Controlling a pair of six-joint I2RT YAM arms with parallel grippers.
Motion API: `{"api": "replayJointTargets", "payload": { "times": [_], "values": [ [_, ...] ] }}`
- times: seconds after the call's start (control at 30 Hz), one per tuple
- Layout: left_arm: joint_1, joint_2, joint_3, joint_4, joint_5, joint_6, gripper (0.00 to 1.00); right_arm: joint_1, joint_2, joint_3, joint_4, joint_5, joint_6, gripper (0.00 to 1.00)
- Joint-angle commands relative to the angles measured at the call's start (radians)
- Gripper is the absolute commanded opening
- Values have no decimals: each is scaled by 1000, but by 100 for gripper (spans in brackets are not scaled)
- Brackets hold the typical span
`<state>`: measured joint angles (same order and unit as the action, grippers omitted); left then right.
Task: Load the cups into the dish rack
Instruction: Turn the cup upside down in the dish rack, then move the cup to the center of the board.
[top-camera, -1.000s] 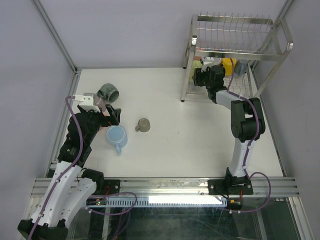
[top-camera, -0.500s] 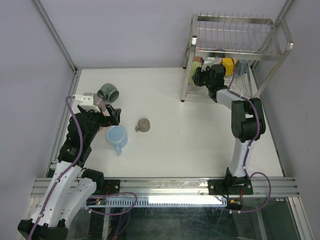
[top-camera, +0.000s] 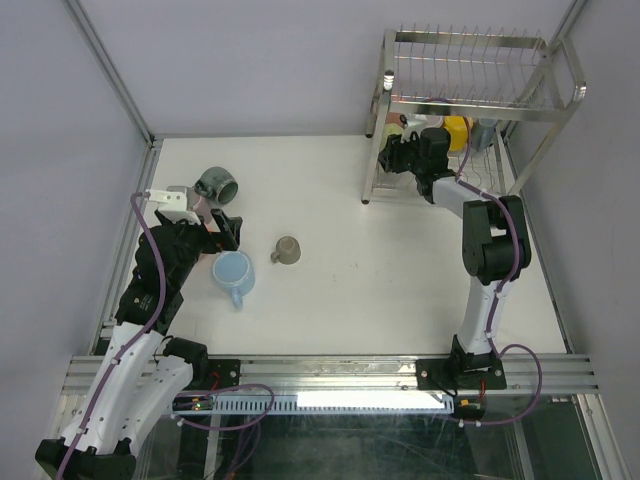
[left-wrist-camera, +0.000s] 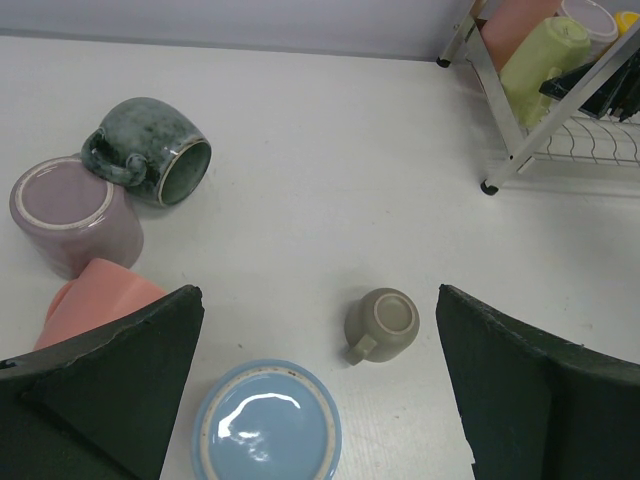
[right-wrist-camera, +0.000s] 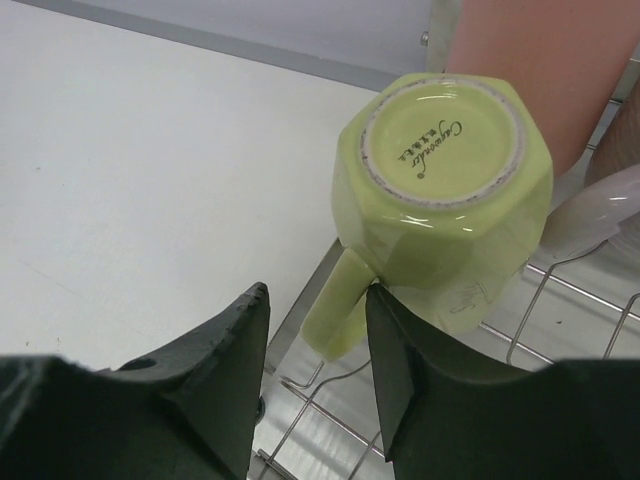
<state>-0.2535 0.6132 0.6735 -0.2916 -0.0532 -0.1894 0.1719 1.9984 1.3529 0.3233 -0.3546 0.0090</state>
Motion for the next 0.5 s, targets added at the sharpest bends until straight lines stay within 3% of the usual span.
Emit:
{"api": "replayJointTargets", "payload": {
  "times": [0.0,0.47],
  "values": [
    [9,-10,1,24,1,10,99,-5,-69,-4,56,-12,41,46],
    [11,-10,1,24,1,8,99,-33,-165,-161,148,-33,82,46]
  ]
}}
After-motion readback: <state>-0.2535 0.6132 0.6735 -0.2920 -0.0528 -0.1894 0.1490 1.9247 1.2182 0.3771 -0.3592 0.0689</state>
